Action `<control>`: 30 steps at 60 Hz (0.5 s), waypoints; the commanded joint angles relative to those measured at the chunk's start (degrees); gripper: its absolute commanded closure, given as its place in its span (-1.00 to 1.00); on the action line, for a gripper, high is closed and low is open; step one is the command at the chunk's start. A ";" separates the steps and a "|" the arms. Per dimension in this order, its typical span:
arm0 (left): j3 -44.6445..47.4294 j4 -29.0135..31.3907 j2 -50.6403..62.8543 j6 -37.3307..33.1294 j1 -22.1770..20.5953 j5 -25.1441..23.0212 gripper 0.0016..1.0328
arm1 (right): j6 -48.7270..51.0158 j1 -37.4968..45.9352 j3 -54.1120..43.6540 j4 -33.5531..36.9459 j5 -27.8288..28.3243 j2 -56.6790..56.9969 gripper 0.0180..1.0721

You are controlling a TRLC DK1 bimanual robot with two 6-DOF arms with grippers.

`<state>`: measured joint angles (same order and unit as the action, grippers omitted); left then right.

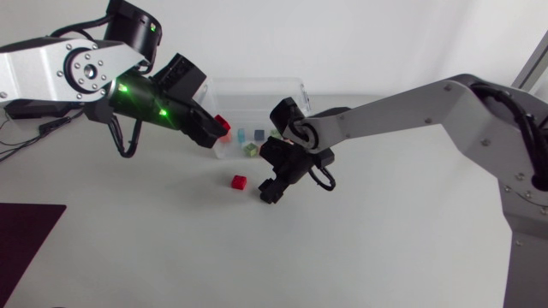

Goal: Place the duplo bricks in the container

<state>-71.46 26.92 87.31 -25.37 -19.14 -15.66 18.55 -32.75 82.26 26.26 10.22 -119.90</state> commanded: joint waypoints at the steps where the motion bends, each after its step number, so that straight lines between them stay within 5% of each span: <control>1: -3.07 0.86 1.46 1.63 0.50 -0.51 0.52 | 2.28 0.58 2.73 2.22 -0.37 -2.54 -0.23; 30: -13.62 3.23 7.44 3.74 1.91 -0.51 0.52 | 3.95 -0.73 9.94 11.62 -1.17 -7.02 -0.23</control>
<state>-82.74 29.56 92.84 -22.90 -17.93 -15.84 21.06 -32.95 91.35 36.25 9.17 -124.44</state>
